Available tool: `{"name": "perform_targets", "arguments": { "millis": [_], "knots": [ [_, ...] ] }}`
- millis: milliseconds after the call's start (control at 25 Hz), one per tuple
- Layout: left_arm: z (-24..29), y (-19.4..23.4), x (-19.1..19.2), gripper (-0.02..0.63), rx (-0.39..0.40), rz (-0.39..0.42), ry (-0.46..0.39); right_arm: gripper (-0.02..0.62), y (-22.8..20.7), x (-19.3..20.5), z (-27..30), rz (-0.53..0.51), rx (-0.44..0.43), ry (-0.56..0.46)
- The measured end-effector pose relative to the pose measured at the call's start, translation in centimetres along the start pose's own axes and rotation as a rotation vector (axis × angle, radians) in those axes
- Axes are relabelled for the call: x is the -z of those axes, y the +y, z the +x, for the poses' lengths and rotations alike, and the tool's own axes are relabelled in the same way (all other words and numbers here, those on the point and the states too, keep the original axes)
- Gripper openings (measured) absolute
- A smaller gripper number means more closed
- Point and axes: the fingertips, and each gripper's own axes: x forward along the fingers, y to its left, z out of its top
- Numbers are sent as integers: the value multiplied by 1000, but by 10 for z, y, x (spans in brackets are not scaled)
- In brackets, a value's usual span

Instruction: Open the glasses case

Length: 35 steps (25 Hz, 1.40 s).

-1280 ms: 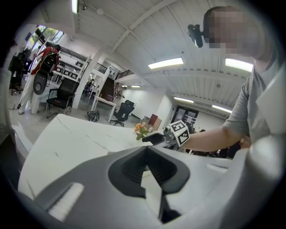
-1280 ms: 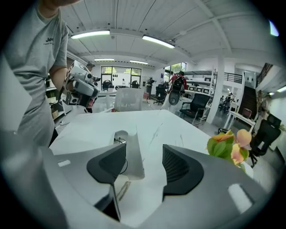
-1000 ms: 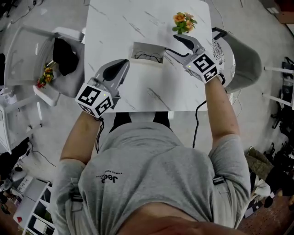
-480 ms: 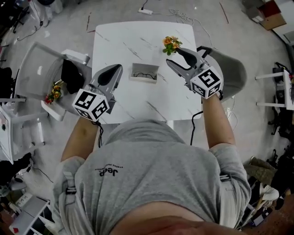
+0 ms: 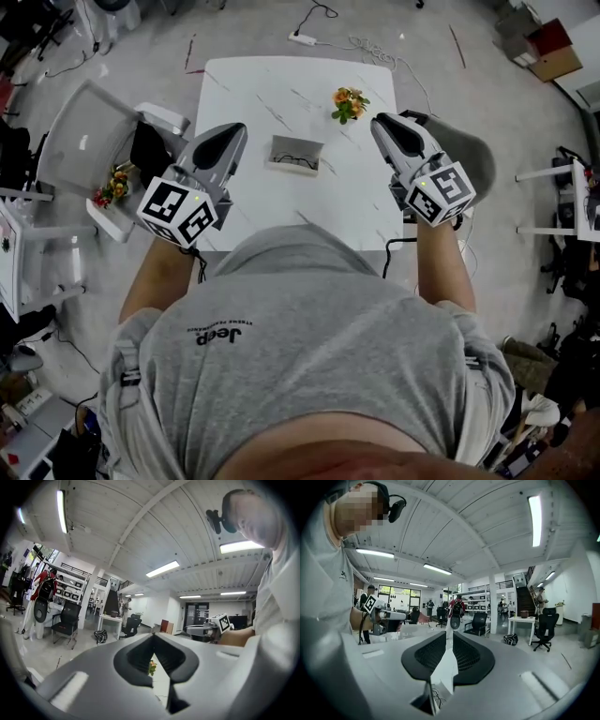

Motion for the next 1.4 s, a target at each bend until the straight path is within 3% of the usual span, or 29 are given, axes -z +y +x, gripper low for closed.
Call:
{"name": "perform_targets", "arguments": {
  "millis": [240,720,1400],
  "knots": [
    [-16,-6,-12,52,-25,-9,-29,2,0,-13,-19,54,32,-36],
    [-30,3,-4,52,-71,-45,-30,1,7,-5,-14,115,19,-64],
    [-31,3,-8,52,-70,-45,-44,0,12,-6,-12,78,8,-30]
  ]
}}
